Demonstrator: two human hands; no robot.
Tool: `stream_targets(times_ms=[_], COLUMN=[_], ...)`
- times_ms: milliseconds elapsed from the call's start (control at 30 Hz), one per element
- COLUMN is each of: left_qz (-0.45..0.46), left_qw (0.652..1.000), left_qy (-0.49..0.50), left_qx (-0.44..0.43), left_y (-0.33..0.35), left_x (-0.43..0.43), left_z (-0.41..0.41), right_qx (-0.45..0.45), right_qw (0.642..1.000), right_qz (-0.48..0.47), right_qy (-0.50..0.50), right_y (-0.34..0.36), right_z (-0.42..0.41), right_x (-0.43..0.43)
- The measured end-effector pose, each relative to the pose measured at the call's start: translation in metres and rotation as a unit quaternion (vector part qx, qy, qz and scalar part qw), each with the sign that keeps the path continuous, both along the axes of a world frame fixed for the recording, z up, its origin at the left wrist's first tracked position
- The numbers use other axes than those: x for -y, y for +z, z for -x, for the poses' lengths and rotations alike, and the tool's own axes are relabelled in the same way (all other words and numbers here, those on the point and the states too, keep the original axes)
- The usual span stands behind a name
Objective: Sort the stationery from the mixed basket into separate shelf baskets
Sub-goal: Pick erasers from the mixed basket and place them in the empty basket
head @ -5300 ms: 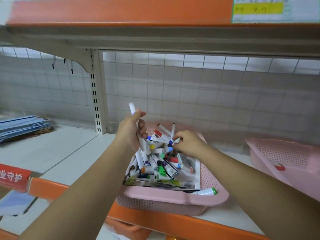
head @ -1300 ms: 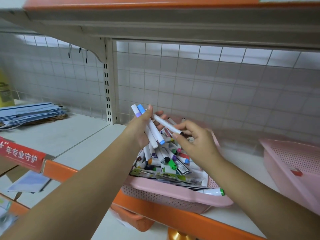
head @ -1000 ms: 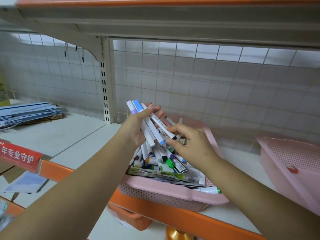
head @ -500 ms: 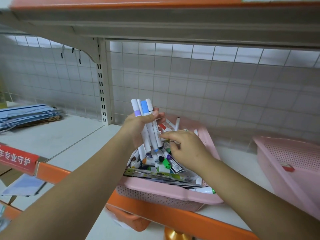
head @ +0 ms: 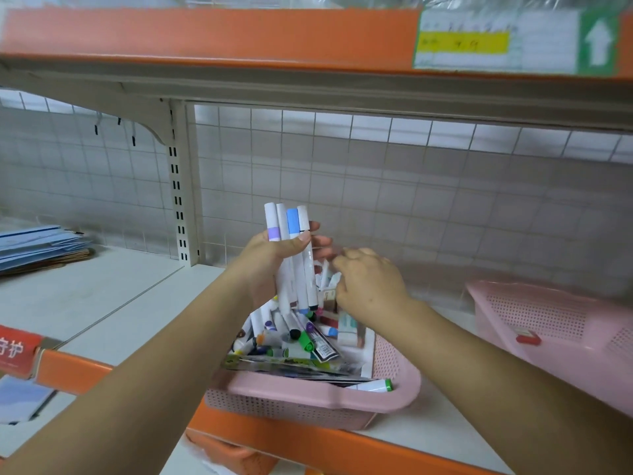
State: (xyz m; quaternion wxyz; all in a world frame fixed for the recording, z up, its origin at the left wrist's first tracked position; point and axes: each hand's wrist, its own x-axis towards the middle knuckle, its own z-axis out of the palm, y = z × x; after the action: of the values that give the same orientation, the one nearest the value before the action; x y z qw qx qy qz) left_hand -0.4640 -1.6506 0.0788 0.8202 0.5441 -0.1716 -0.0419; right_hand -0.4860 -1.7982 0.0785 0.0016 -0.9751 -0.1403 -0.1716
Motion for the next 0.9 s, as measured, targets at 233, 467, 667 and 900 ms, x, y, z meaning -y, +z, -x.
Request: stream_targets(times_ms=[233,467,667,900], left_qz=[0.001,0.008,0.013,0.014], left_qw=[0.999,0.996,0.989,0.982], left_qy=[-0.040,-0.079,-0.143,-0.186], left_qx=[0.034,0.035,0.037,0.004], left_y=[0.026,0.034,0.045,0.043], left_x=[0.063,0.163,0.270,0.383], left_z=[0.020,0.054,0.108,0.170], right_qx=[0.025,0.037,0.041,0.030], right_qw=[0.998,0.992,0.982,0.961], right_qz=[0.019,0.010,-0.008,-0.028], right_qy=[-0.051,-0.117,-0.183,-0.275], right_y=[0.023,0.032,0.038,0.033], right_z=[0.033,0.096,0.177,0.259], right_x=[0.065,0.172,0.282,0.388])
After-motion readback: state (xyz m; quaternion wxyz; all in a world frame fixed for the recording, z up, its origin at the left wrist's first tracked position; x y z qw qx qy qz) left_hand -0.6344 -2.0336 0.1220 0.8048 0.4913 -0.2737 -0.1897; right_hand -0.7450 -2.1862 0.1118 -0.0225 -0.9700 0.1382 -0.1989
